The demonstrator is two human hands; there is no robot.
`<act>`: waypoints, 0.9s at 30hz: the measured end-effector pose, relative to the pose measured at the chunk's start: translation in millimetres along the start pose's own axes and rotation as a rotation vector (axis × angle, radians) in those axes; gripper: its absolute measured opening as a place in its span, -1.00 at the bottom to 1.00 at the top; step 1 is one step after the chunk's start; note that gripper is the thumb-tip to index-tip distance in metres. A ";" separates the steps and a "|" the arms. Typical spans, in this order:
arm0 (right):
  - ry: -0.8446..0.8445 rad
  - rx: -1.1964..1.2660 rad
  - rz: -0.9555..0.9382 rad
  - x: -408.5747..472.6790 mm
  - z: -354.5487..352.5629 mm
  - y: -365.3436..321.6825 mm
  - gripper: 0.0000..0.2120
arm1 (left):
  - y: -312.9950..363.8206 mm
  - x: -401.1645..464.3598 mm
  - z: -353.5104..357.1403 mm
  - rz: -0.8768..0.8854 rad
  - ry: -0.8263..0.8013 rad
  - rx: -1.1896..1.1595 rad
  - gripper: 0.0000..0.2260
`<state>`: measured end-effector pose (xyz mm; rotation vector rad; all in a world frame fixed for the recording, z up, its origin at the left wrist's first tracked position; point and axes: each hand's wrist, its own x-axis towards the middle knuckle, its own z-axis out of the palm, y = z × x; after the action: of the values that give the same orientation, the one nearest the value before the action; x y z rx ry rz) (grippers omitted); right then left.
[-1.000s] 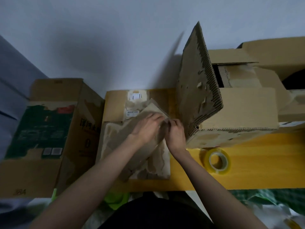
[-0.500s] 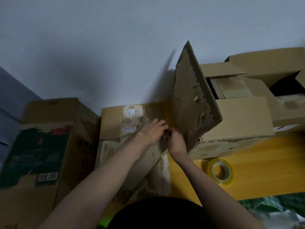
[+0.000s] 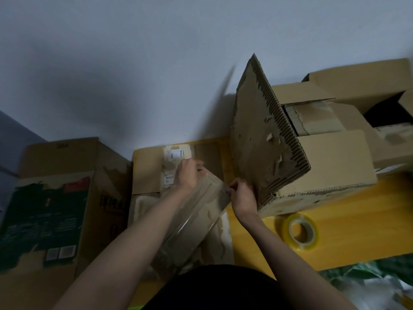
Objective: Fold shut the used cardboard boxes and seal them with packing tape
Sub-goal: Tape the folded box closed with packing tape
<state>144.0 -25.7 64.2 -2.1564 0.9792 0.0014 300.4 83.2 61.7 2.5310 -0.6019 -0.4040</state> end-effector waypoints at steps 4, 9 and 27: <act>-0.023 -0.243 -0.085 -2.1 -0.7 -7.3 -0.86 | -0.6 -10.8 2.5 -0.062 0.078 -0.053 -0.65; -0.038 -0.388 -0.078 -5.4 -0.3 -13.5 -0.80 | 4.8 -19.7 1.4 -0.017 0.070 -0.009 -0.60; -0.043 -0.223 -0.115 -9.2 -16.5 -10.8 -0.92 | 30.0 -94.2 41.4 0.437 -0.260 0.379 -0.43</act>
<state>139.8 -25.7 85.5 -2.4038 0.8631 0.1052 193.4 89.1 59.0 2.6018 -1.4138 -0.4959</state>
